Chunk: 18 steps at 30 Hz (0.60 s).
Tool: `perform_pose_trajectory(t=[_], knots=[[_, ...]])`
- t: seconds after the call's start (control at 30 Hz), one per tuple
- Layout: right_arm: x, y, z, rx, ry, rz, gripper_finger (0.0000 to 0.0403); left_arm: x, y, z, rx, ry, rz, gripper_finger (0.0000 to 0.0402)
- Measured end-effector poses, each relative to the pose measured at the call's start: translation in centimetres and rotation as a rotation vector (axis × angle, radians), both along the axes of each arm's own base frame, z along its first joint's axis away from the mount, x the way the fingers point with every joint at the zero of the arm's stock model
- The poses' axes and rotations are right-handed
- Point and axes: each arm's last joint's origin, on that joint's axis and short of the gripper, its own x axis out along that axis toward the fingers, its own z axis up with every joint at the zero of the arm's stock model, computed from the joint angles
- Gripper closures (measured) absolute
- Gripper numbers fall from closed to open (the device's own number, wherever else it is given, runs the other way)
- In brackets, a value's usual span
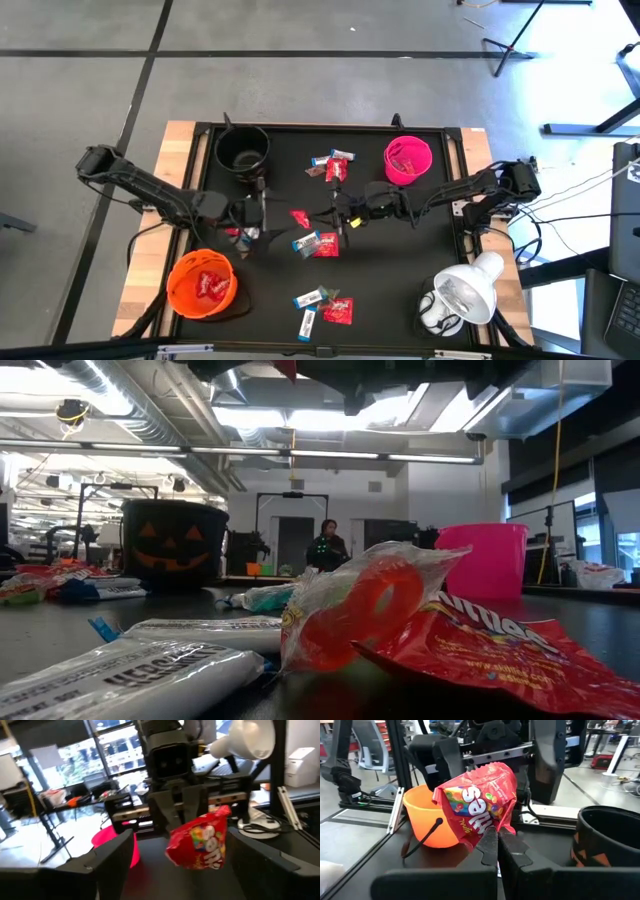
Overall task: Sort candy
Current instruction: Put the red candy into the orange bucket
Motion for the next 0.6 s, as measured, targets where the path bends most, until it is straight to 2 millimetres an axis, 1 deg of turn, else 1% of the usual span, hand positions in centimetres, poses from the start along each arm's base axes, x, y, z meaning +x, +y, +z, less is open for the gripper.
perform_pose_trajectory(t=[0.17,0.3,0.43,0.6], knots=[[0.0,0.0,-0.05,0.005,0.006,0.0,0.0403,0.01,-0.18,-0.01,0.026,0.003,-0.062,0.0127],[-0.01,0.0,-0.05,0.021,0.009,-0.001,0.0403,0.01,-0.25,-0.01,0.027,0.003,-0.083,0.0166],[-0.01,0.04,-0.06,0.026,0.011,0.016,0.0403,0.01,-0.23,-0.07,0.055,0.01,-0.082,0.0219],[-0.03,0.07,-0.1,0.029,0.014,0.024,0.0403,0.01,-0.23,-0.07,0.079,0.012,-0.083,0.03]])
